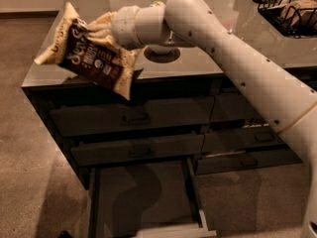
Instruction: Pick brown chip bag from bottom drawer and place on counter
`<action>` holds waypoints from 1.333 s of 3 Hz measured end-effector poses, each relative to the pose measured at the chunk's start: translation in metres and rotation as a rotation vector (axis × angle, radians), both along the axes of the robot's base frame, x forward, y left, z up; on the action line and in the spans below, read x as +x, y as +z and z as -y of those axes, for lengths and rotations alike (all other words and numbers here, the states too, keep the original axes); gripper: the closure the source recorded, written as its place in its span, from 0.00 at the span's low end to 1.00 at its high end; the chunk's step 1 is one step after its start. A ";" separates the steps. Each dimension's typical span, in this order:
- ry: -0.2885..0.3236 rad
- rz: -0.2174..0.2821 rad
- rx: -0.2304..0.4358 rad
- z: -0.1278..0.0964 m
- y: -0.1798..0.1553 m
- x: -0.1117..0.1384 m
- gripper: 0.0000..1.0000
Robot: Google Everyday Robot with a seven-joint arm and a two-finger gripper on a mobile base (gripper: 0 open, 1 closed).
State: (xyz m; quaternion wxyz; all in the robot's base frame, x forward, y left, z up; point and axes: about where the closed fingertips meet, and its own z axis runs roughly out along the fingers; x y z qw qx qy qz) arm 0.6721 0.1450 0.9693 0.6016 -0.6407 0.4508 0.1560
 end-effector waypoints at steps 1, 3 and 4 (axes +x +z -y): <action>-0.020 -0.012 0.021 -0.024 0.009 0.022 1.00; -0.139 -0.033 0.047 -0.037 0.001 0.072 0.82; -0.154 -0.039 0.052 -0.039 -0.001 0.077 0.50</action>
Offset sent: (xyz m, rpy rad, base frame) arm 0.0807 0.0478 0.0155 0.0550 0.0154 -0.1389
